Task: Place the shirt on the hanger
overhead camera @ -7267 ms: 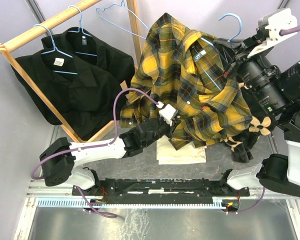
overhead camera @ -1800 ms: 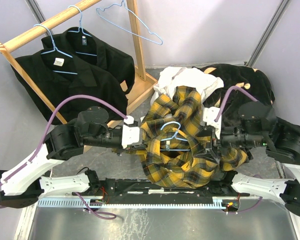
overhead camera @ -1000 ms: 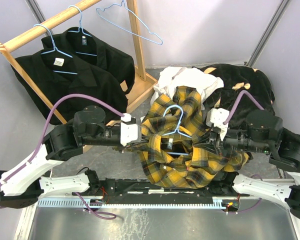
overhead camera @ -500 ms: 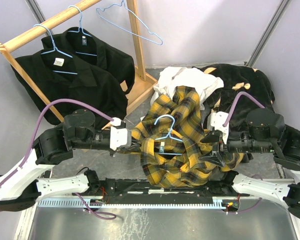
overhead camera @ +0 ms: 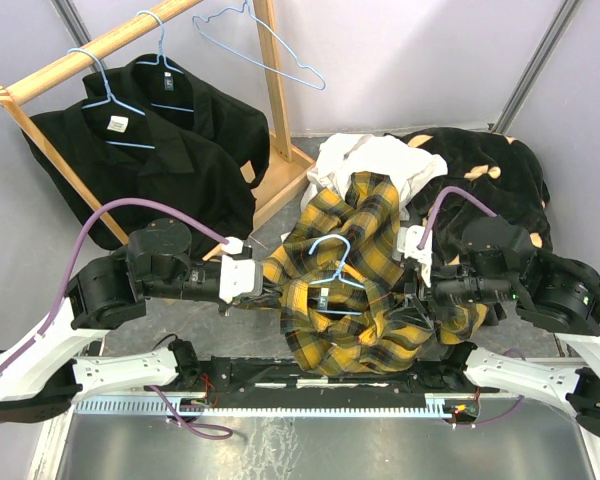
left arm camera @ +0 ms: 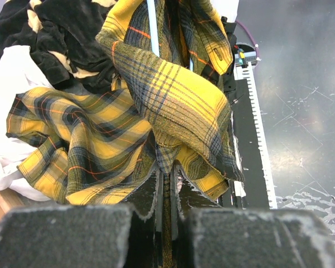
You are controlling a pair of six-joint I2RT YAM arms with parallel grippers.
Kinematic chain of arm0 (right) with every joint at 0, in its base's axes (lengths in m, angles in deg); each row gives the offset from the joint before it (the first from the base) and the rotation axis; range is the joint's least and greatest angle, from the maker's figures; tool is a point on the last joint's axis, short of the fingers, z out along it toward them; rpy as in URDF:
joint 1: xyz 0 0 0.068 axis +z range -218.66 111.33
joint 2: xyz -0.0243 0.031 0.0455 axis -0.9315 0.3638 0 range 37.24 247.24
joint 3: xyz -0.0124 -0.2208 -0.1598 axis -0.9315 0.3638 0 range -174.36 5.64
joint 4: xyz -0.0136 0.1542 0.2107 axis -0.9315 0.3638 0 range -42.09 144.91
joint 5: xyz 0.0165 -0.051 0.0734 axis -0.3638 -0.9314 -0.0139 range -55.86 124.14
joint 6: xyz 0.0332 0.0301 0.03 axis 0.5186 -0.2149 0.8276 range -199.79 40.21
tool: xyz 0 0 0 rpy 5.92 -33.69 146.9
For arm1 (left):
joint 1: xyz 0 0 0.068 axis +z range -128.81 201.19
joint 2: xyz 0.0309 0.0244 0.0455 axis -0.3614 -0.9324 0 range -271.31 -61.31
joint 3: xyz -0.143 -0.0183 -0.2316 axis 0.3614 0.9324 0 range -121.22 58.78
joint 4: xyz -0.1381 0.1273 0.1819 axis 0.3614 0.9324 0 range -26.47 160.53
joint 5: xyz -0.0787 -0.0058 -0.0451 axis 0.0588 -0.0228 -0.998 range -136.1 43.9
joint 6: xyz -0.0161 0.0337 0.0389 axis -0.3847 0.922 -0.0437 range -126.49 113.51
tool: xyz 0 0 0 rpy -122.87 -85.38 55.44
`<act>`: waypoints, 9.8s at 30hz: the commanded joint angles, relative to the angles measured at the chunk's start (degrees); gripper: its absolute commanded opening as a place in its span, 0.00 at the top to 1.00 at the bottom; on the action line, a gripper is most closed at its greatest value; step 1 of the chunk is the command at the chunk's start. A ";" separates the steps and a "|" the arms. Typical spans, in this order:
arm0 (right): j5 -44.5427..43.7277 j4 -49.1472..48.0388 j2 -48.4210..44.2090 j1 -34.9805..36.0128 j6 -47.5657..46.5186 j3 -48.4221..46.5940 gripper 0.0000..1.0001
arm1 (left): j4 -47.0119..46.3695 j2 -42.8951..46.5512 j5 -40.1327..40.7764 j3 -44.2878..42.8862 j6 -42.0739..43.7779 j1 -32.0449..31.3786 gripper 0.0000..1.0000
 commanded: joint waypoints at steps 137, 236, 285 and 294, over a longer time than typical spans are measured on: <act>-33.90 -39.18 37.63 -24.58 -35.89 -55.23 1.00 | -8.98 9.18 44.82 26.49 -48.27 0.04 0.04; -36.52 -50.73 38.10 -26.75 -30.11 -50.69 1.00 | -12.81 4.81 41.88 28.68 -49.80 0.00 0.05; -6.29 -48.13 47.46 -26.00 -10.18 -33.57 1.00 | -11.08 4.98 41.76 28.42 -49.80 0.07 0.05; -11.15 -48.25 60.89 -20.74 -8.70 -49.06 1.00 | -10.16 6.34 42.67 28.57 -50.69 0.07 0.05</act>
